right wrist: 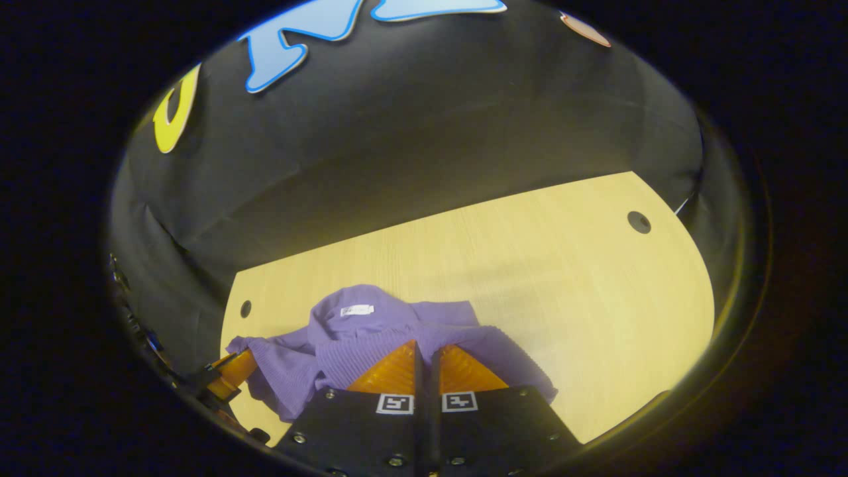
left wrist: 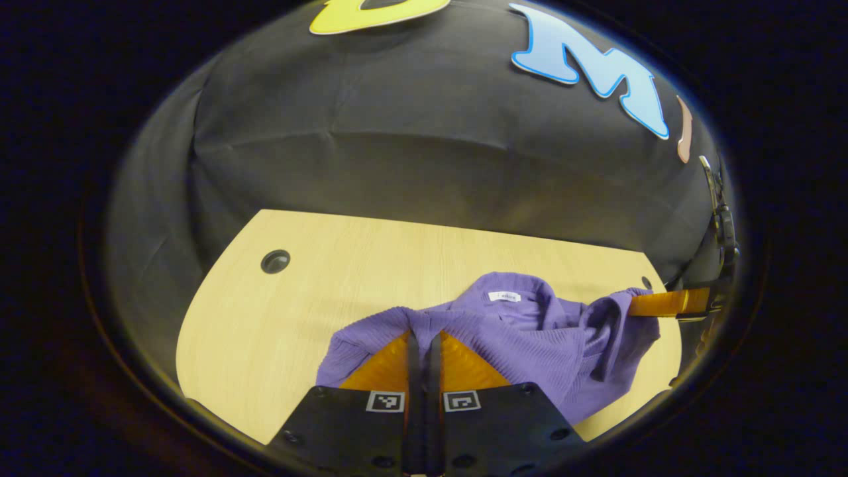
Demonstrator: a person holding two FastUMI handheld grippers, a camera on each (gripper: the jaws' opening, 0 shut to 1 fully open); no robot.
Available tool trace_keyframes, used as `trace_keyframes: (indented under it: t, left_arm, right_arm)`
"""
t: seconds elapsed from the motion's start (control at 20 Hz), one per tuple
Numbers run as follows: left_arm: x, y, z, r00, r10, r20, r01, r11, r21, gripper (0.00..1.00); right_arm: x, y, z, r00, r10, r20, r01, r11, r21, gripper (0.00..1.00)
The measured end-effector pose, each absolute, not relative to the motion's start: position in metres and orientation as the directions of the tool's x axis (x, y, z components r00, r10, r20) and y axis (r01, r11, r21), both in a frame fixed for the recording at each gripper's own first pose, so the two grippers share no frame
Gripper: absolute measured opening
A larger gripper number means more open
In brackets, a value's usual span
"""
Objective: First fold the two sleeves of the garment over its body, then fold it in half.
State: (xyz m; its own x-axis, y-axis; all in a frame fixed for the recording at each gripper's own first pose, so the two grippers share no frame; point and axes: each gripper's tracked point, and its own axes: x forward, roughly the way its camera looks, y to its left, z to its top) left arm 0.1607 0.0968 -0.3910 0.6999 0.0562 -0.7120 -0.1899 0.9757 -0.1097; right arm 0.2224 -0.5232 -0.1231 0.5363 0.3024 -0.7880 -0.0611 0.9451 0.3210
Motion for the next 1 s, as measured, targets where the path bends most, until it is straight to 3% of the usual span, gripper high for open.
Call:
trace_keyframes:
  t: [0.65,1.0]
  left_arm:
    - [0.188,0.107,-0.459,0.668,0.088,-0.739,-0.217,0.973,-0.081,0.07]
    - [0.186,0.104,-0.465,0.642,0.085,-0.762,-0.192,0.98,-0.052,0.11]
  right_arm:
    - [0.251,-0.515,-0.199,0.503,0.286,-0.816,-0.035,0.95,0.311,0.01]
    - [0.243,-0.516,-0.2,0.482,0.298,-0.824,-0.052,0.949,0.312,0.11]
